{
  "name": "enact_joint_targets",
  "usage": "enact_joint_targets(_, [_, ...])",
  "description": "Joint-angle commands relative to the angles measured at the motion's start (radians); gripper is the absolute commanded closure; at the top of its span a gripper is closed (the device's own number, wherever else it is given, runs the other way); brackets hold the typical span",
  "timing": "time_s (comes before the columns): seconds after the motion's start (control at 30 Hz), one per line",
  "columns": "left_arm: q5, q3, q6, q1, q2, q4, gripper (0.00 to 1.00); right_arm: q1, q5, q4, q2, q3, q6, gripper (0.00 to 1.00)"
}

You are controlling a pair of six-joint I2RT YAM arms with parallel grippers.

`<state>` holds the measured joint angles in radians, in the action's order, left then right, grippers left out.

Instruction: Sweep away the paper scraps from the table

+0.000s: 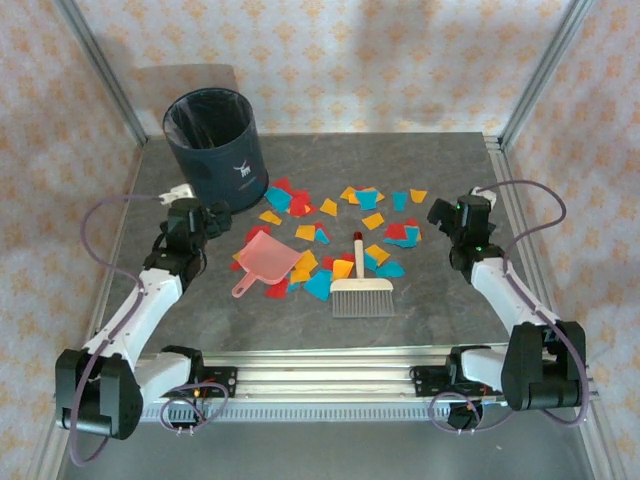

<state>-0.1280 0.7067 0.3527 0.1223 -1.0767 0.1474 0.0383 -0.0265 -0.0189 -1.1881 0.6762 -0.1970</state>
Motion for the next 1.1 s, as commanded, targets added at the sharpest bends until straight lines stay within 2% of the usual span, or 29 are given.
enact_joint_targets(0.0, [0.056, 0.056, 0.131, 0.094, 0.007, 0.273, 0.00, 0.004, 0.125, -0.193, 0.054, 0.007, -0.071, 0.01])
enact_joint_targets(0.17, [0.134, 0.113, 0.265, 0.253, -0.063, 0.321, 0.03, 0.036, 0.176, -0.251, 0.150, -0.037, -0.073, 0.01])
enact_joint_targets(0.3, [0.155, 0.166, 0.299, 0.368, -0.160, 0.314, 0.11, 0.054, 0.188, -0.262, 0.218, -0.070, -0.081, 0.01])
enact_joint_targets(0.47, [0.132, 0.310, 0.299, 0.516, -0.321, 0.367, 0.15, 0.067, 0.188, -0.303, 0.254, -0.070, -0.089, 0.01])
enact_joint_targets(0.57, [0.125, 0.399, 0.302, 0.585, -0.422, 0.388, 0.23, 0.070, 0.183, -0.323, 0.265, -0.071, -0.084, 0.01])
enact_joint_targets(0.67, [0.092, 0.495, 0.305, 0.652, -0.516, 0.420, 0.24, 0.073, 0.171, -0.336, 0.282, -0.073, -0.086, 0.01])
enact_joint_targets(0.77, [0.071, 0.587, 0.304, 0.703, -0.603, 0.449, 0.29, 0.073, 0.154, -0.350, 0.294, -0.072, -0.085, 0.01])
enact_joint_targets(0.9, [0.101, 0.706, 0.325, 0.736, -0.727, 0.492, 0.45, 0.073, 0.130, -0.375, 0.297, -0.067, -0.082, 0.01])
enact_joint_targets(1.07, [0.095, 0.845, 0.337, 0.769, -0.873, 0.561, 0.52, 0.073, 0.119, -0.387, 0.299, -0.066, -0.082, 0.01])
